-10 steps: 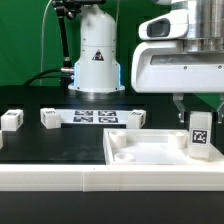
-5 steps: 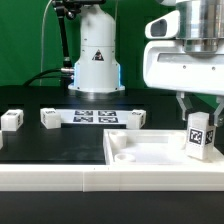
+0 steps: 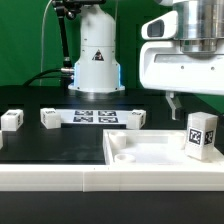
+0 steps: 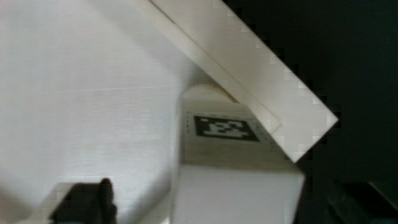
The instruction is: Assemble one leg
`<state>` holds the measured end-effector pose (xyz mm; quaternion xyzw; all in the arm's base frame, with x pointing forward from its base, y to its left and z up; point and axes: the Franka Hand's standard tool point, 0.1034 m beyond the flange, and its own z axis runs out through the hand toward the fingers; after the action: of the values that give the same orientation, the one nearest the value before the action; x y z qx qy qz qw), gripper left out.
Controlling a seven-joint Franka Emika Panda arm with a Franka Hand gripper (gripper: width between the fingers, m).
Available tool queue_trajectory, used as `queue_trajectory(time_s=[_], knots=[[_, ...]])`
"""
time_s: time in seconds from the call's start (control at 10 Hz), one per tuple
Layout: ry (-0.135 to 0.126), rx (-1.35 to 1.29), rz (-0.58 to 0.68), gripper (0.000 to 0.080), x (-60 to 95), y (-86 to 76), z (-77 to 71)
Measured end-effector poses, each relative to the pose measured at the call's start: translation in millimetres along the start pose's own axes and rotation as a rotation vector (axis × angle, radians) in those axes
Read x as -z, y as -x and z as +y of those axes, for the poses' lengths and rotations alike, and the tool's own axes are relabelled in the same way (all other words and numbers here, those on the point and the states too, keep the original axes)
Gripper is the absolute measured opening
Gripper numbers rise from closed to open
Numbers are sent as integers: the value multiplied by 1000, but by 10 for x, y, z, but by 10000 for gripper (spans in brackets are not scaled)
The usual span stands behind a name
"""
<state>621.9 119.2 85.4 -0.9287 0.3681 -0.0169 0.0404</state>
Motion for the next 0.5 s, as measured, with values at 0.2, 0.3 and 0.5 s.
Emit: queue_trajectory(time_s=[0.2,0.3,0.5], knots=[[2,248,1,646,-3,35,-24],[7,352,2,646,-1,45,-33],[16,546,35,648,13,73,-91]])
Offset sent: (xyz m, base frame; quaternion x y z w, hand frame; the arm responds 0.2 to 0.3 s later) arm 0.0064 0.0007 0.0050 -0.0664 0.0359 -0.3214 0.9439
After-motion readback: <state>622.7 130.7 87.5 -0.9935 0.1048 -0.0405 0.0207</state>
